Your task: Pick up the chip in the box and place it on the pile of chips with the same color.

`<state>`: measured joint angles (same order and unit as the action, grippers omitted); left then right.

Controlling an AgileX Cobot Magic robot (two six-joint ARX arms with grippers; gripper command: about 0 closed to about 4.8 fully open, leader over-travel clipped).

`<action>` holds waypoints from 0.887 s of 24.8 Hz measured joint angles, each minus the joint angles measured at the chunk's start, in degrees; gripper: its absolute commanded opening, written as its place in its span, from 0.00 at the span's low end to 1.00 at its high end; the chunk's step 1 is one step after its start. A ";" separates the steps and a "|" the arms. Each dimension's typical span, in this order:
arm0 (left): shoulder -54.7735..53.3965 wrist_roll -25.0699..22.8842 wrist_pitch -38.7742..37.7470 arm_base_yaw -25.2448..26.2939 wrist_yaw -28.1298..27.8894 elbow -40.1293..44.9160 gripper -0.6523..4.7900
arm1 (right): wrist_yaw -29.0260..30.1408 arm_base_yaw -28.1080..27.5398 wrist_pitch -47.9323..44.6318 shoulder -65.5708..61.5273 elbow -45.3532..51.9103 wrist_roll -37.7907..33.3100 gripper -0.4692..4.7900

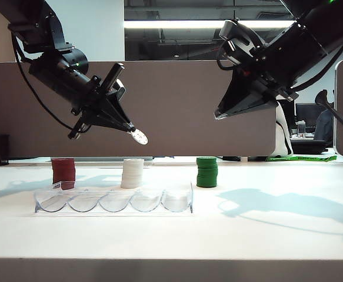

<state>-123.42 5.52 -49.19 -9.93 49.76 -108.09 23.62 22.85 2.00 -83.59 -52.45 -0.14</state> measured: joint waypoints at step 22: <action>-0.28 4.39 0.96 0.00 -2.54 0.00 0.11 | 0.00 0.00 0.02 0.00 0.00 0.00 0.08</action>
<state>-123.70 9.91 -48.23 -9.93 47.22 -108.09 23.62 22.85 2.02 -83.59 -52.45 -0.14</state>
